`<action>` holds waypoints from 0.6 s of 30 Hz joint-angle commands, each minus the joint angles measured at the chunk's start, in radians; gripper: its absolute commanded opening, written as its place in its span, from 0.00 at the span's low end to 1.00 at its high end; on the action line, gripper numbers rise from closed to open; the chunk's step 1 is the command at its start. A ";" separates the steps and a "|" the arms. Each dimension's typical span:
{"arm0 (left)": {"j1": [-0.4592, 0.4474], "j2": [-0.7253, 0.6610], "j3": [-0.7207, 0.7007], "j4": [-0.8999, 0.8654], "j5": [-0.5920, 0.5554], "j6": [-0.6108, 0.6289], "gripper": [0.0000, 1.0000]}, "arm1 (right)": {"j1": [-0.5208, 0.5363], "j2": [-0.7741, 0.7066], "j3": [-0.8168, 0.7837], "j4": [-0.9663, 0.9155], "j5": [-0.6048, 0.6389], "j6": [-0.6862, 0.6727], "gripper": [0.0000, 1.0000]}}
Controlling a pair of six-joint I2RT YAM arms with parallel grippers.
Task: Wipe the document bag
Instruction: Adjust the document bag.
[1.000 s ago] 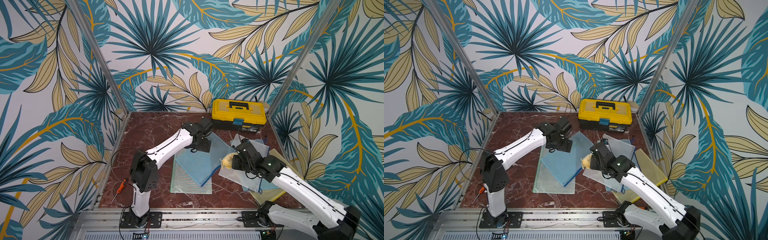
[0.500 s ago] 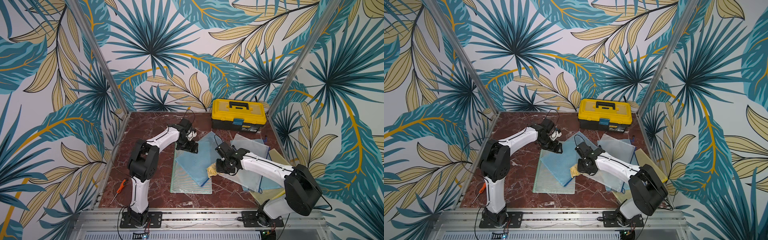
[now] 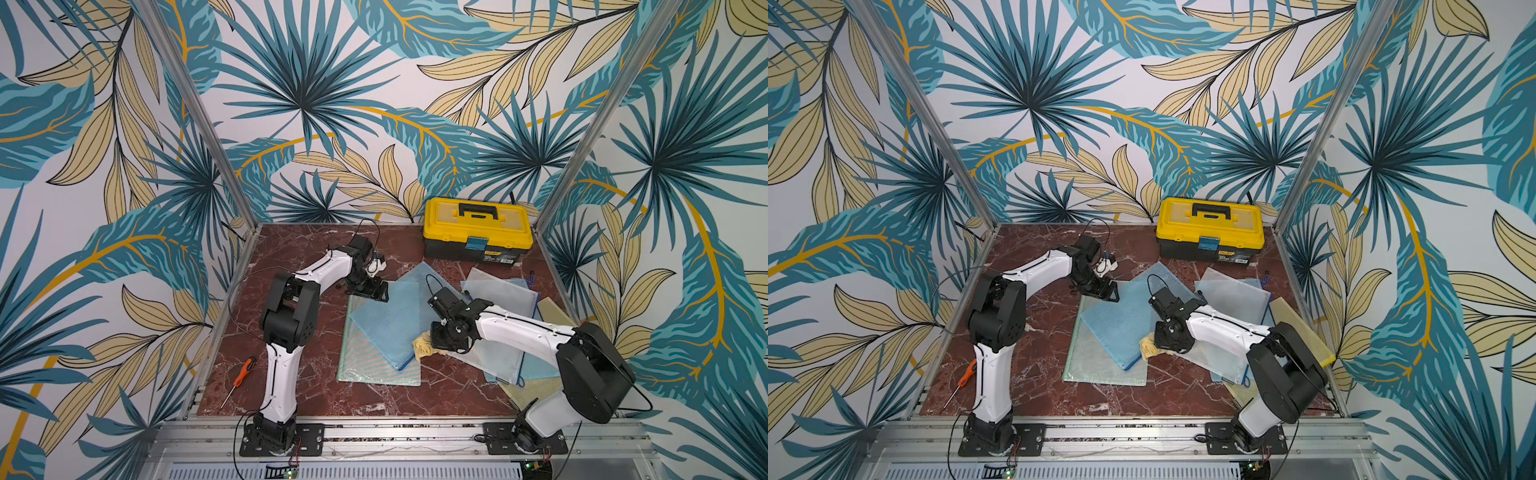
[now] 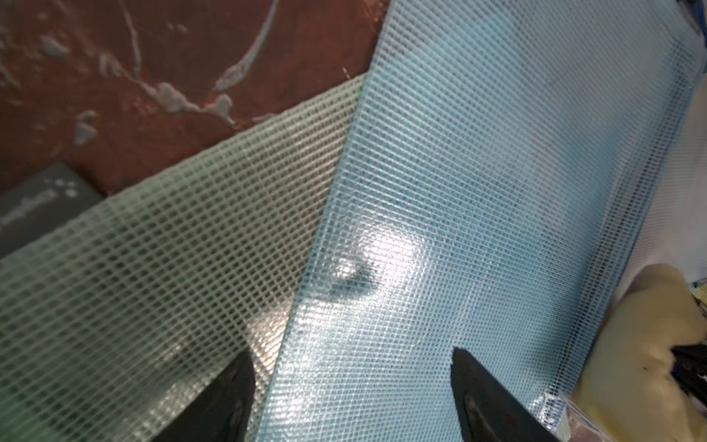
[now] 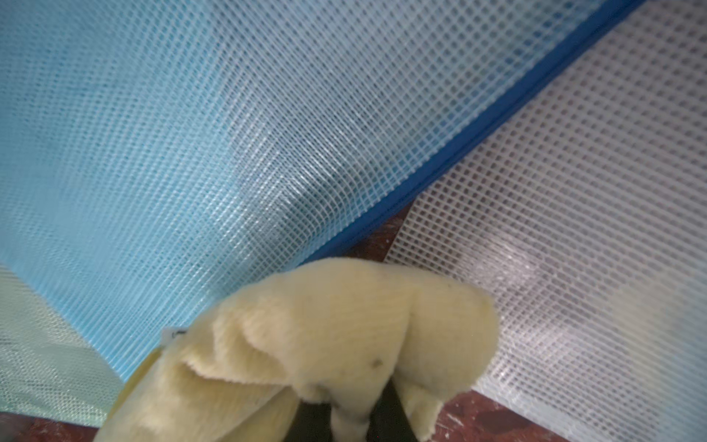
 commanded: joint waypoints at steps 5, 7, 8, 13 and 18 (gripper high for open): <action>0.004 0.042 0.003 0.009 0.007 0.039 0.80 | -0.003 0.030 -0.024 0.012 -0.015 -0.015 0.00; 0.004 0.055 -0.008 0.008 -0.028 0.042 0.80 | -0.003 0.031 -0.021 0.004 -0.015 -0.020 0.00; 0.004 0.062 -0.009 0.008 -0.041 0.046 0.80 | -0.002 0.032 -0.019 0.004 -0.017 -0.021 0.00; 0.015 0.078 0.004 0.008 -0.095 0.041 0.81 | -0.003 0.035 -0.018 0.004 -0.029 -0.021 0.00; 0.025 0.080 -0.003 0.007 0.078 0.052 0.72 | -0.003 0.035 -0.019 -0.004 -0.028 -0.024 0.00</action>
